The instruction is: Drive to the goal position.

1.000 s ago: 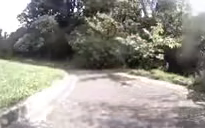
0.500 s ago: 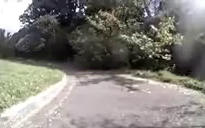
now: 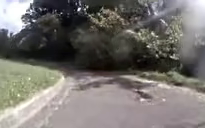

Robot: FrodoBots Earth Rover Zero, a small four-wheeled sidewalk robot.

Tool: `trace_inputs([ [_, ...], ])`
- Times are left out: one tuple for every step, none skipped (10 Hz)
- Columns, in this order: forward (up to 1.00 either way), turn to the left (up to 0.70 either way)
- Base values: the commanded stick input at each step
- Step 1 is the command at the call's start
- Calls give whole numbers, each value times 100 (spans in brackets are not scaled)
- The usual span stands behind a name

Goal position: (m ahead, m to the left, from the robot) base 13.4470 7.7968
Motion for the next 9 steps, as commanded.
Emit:
trace_inputs([
  [100, 0],
  [100, 0],
  [100, 0],
  [100, 0],
  [100, 0],
  [100, 0],
  [100, 0],
  [100, 0],
  [100, 0],
])
